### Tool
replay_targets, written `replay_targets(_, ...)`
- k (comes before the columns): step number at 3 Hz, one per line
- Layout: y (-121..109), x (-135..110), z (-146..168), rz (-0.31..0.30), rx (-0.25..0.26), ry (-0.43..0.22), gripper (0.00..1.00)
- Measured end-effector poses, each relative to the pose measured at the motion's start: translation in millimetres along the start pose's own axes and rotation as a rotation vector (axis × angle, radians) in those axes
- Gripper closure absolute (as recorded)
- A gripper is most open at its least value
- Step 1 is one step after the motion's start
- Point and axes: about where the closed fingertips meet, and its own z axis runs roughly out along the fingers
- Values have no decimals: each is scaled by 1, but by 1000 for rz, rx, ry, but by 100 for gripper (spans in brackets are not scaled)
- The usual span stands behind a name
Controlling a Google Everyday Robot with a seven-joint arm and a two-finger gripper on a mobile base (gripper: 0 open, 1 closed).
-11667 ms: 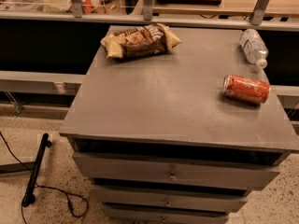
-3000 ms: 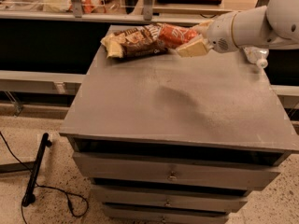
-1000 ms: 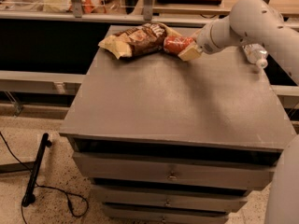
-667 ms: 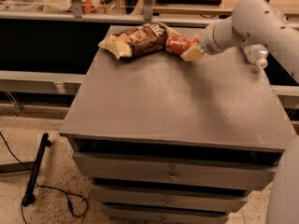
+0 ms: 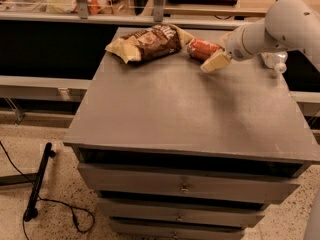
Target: Move coke can near brown chip bag
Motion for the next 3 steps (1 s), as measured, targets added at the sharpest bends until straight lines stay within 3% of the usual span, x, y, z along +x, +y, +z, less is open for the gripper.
replay_targets(2,-15,26,-58,14,-54,-36,0)
replay_targets(3,-27,48,-95,35,-124,-97,0)
